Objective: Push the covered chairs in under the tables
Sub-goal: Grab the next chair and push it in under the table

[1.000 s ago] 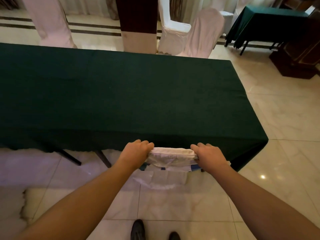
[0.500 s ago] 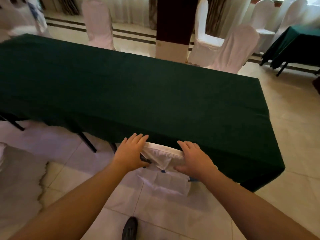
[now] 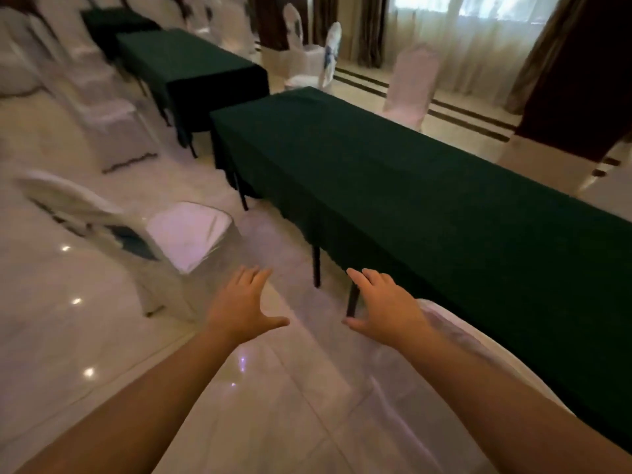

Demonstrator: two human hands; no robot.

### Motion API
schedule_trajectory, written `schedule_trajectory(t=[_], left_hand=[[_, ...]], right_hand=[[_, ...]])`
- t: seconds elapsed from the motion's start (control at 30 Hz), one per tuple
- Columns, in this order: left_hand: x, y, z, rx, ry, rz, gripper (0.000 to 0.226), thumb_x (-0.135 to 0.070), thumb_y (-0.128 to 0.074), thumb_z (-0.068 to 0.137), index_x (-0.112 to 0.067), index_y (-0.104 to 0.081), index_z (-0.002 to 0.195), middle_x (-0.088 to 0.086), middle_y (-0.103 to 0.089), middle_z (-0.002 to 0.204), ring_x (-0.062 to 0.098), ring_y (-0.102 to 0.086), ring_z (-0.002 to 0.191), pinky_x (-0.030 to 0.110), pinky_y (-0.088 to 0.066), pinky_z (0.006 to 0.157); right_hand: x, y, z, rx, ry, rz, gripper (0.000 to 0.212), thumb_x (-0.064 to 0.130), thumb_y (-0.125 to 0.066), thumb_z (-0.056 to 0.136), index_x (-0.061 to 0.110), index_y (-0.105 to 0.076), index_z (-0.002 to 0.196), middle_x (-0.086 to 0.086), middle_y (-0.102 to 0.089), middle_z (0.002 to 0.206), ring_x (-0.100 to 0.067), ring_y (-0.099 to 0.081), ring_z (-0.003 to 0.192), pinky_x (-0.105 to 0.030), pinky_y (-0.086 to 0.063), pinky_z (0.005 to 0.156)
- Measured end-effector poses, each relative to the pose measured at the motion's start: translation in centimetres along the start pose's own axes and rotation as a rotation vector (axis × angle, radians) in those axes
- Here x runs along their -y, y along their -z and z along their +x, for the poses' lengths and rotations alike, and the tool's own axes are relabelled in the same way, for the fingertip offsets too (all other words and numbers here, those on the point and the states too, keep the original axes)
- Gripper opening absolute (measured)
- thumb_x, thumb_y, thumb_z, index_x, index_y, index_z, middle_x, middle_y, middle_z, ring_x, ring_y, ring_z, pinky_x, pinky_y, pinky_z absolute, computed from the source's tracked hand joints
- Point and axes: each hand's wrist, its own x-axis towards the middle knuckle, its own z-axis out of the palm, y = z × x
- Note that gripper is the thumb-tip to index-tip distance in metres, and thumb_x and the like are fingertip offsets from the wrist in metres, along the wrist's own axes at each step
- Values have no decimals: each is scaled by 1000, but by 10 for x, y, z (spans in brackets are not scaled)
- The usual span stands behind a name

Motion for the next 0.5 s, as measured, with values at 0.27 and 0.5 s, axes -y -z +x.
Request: schedule_trajectory(t=[0.27,0.5], left_hand=[[210,81,-99,-196,319,48,118,-90,-59,56,-28,-26,150,0,-36,152,25,-30,138,46,-37,106],[410,146,-149,-280,447,18,120,-89,-61,56,-31,-19,152,2,-30,156,29,-23,143,52,-36,108]], right_hand=[[228,-20,90,-37,348,-47,95,68,-70,76,39,-14,148,1,-39,149,-24,-43,132,-45,-47,99],[439,-54,165,-67,460,-65,101,67,-70,76,42,-7,152,-4,-25,161,-30,-34,141,-50,-46,101]])
